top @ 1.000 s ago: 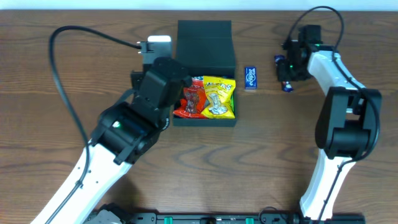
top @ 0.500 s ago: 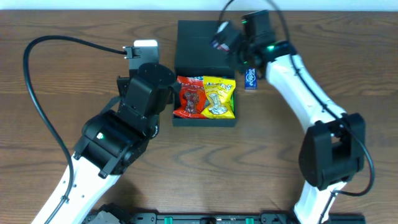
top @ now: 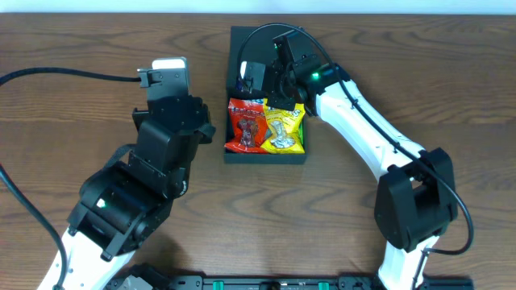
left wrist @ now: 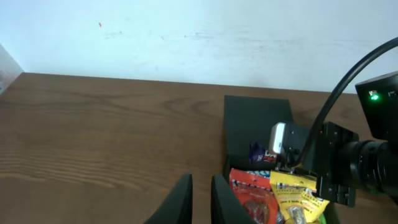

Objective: Pack container
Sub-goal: 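Lower the Dairy Milk bar into the box and release it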

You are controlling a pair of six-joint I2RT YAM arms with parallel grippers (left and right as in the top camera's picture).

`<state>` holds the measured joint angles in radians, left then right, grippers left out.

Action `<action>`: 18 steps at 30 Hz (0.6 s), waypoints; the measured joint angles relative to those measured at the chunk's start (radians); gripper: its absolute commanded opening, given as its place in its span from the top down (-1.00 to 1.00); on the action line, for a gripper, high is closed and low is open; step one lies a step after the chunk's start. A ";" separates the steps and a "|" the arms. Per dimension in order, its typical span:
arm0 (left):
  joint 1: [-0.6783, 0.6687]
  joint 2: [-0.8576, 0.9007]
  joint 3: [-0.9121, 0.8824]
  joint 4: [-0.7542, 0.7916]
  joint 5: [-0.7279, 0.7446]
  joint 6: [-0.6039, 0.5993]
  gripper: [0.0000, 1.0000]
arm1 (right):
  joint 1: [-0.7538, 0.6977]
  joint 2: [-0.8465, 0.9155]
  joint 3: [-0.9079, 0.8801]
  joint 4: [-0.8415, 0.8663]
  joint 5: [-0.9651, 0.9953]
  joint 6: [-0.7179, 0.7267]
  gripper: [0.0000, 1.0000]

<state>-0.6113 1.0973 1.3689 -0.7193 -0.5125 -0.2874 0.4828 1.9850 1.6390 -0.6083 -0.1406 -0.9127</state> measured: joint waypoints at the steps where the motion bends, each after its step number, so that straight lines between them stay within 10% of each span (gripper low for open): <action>1: 0.000 0.000 0.000 -0.003 0.000 0.000 0.72 | 0.000 0.000 0.000 -0.003 -0.002 -0.001 0.97; 4: 0.000 0.000 0.000 -0.010 -0.001 -0.001 0.49 | 0.000 0.000 0.000 -0.013 -0.009 -0.005 0.89; 6: 0.000 0.000 0.000 -0.010 -0.002 -0.002 0.42 | 0.000 0.000 0.000 -0.019 -0.018 -0.005 0.18; 8: 0.000 0.000 0.000 -0.010 -0.004 0.000 0.41 | 0.000 0.000 0.000 -0.023 -0.024 -0.012 -0.99; 18: 0.000 0.000 0.000 -0.010 -0.004 0.000 0.39 | 0.000 0.000 0.000 -0.005 -0.026 0.016 -0.99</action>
<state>-0.6113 1.0969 1.3689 -0.7292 -0.5163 -0.2874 0.4828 1.9850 1.6390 -0.6132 -0.1665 -0.8967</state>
